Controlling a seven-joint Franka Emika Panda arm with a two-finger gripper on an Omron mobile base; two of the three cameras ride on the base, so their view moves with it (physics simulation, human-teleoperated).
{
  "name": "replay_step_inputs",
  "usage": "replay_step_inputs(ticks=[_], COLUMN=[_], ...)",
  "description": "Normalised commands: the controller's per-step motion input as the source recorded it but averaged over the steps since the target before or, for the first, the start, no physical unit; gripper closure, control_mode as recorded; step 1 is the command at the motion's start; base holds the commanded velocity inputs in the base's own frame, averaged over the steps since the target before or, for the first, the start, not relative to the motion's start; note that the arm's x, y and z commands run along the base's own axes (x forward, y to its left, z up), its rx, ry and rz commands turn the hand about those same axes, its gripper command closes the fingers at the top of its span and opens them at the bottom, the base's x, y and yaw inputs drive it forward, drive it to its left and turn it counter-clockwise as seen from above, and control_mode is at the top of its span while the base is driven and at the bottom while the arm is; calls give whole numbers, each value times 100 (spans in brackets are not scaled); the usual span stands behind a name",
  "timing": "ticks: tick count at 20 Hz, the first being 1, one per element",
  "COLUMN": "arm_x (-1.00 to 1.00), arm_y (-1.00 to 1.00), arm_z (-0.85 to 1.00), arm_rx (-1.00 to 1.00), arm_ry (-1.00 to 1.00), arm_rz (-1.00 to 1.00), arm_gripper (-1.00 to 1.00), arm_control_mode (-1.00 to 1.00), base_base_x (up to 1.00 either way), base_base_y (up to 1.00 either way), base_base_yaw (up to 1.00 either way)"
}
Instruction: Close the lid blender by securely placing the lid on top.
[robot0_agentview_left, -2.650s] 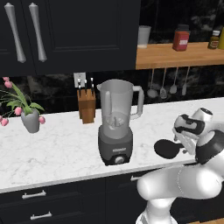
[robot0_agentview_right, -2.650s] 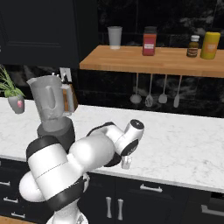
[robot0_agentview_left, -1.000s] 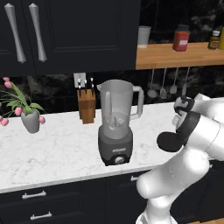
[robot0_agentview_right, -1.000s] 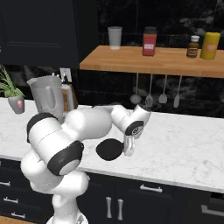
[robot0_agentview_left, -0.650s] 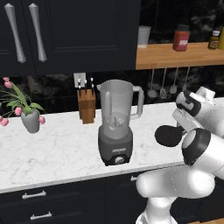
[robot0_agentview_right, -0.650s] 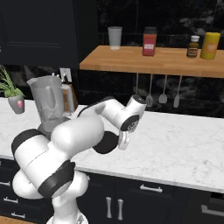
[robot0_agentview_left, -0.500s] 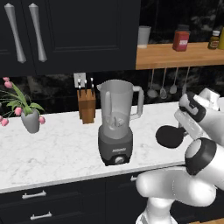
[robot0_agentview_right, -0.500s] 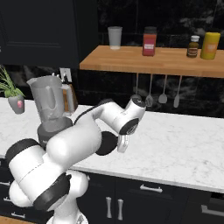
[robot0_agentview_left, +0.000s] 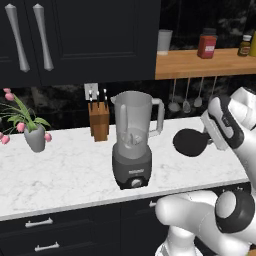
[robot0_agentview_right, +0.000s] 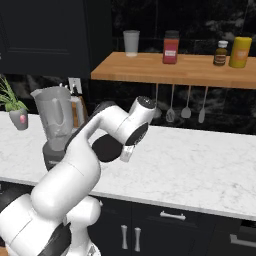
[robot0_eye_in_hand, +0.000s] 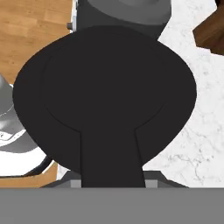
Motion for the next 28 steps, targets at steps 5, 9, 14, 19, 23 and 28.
replay_step_inputs(ticks=[5, 9, 14, 19, 23, 28], arm_x=[-12, -12, -13, -11, -1, 0], arm_y=[17, 20, 25, 38, 67, 98], arm_z=[98, 95, 92, 75, 47, 17], arm_rx=[5, 6, 6, 5, 3, 0], arm_ry=[-6, -9, -7, -3, 0, 0], arm_rz=[-2, 0, 0, 0, 0, -4], arm_gripper=[100, 100, 100, 100, 100, 100], arm_control_mode=[-100, -100, -100, -100, -100, -100], base_base_x=[0, 0, 0, 0, 0, 0], base_base_y=[0, 0, 0, 0, 0, 0], base_base_yaw=[0, 0, 0, 0, 0, 0])
